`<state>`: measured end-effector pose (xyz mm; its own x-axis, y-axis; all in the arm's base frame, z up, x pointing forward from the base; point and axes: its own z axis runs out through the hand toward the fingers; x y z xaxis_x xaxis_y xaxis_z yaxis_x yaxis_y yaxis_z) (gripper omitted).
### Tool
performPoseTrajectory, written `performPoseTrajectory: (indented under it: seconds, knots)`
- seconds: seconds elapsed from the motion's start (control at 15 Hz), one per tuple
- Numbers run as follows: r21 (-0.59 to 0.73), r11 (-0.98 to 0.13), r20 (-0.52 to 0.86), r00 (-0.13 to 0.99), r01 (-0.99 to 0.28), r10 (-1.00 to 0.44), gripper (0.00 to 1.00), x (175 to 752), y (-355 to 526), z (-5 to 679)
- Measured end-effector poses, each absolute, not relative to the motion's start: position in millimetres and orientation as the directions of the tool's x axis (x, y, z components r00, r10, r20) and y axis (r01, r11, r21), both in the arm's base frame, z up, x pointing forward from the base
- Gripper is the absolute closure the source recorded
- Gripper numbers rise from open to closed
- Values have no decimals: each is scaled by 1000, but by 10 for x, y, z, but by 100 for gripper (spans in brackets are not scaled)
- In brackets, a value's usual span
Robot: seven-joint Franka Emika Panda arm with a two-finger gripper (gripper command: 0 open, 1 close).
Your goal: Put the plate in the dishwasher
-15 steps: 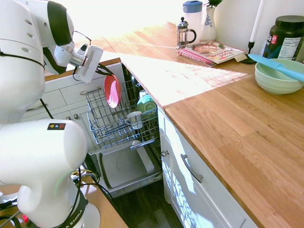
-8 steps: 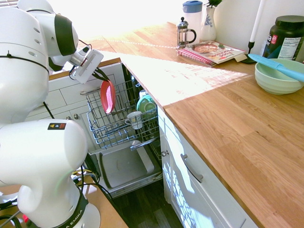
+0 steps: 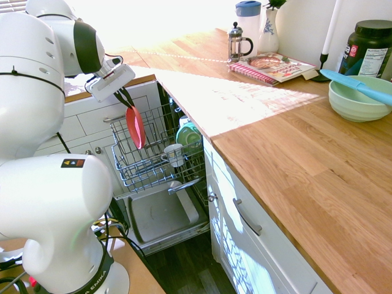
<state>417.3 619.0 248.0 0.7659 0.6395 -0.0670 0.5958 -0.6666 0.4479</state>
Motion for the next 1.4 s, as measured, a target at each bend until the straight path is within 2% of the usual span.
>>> performPoseTrajectory:
  seconds: [0.27, 1.4]
  knots:
    - [394, -689, -118, 777, 608, 618, 0, 4188, 6180, 2471]
    - [310, -757, -212, 818, 575, 535, 0, 4262, 6109, 2487]
